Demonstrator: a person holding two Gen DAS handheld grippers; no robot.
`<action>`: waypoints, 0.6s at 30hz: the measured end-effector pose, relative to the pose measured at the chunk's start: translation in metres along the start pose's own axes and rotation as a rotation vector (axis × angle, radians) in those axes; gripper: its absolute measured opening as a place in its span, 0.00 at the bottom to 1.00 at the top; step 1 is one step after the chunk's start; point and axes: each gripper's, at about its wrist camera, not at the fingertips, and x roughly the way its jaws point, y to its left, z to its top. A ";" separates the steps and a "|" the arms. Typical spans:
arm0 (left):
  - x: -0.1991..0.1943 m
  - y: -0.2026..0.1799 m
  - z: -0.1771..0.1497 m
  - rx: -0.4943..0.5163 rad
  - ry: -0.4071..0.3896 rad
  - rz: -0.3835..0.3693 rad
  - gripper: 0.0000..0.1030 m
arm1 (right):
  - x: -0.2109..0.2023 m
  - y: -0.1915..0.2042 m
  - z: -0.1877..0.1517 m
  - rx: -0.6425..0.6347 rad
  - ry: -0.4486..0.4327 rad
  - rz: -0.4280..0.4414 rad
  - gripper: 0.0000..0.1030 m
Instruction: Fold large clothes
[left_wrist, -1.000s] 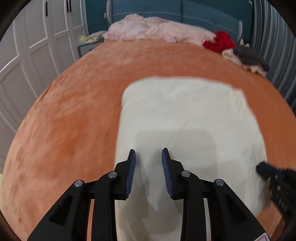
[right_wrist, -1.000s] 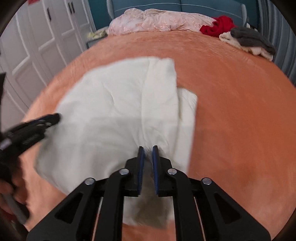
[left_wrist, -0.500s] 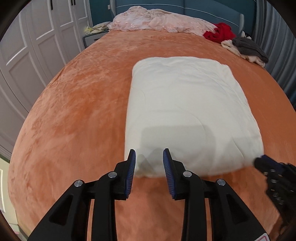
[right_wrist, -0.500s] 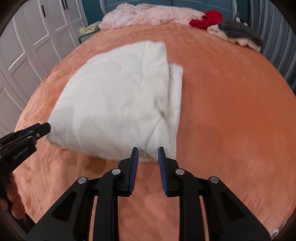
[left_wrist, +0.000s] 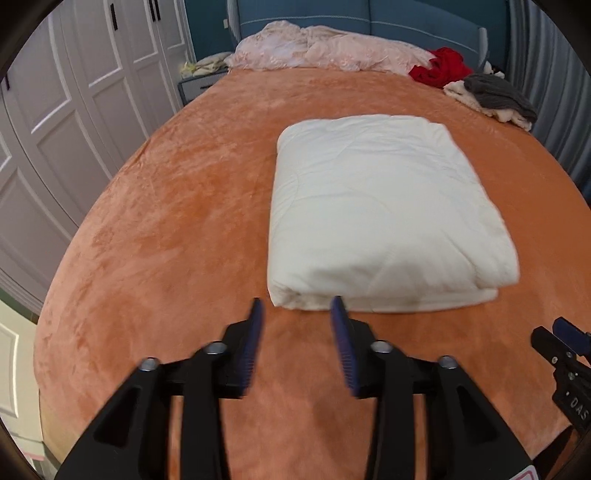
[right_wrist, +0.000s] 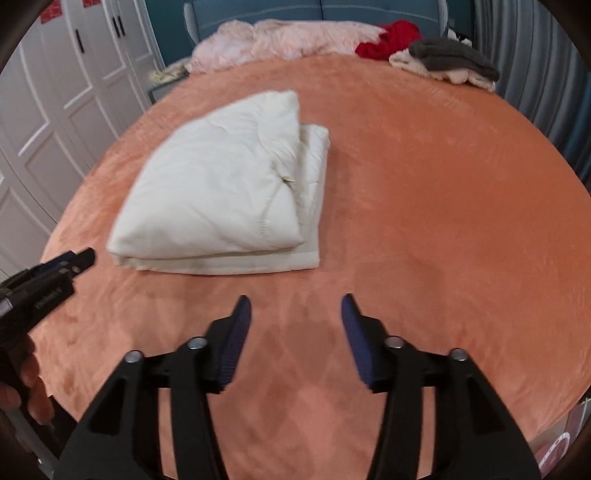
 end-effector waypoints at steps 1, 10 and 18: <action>-0.010 -0.002 -0.006 -0.001 -0.013 0.001 0.55 | -0.004 0.002 -0.003 0.001 -0.006 0.005 0.49; -0.048 -0.020 -0.055 0.025 -0.036 0.024 0.66 | -0.043 0.015 -0.039 -0.012 -0.070 -0.005 0.63; -0.063 -0.027 -0.092 -0.002 -0.022 0.027 0.66 | -0.067 0.021 -0.074 -0.020 -0.098 0.004 0.67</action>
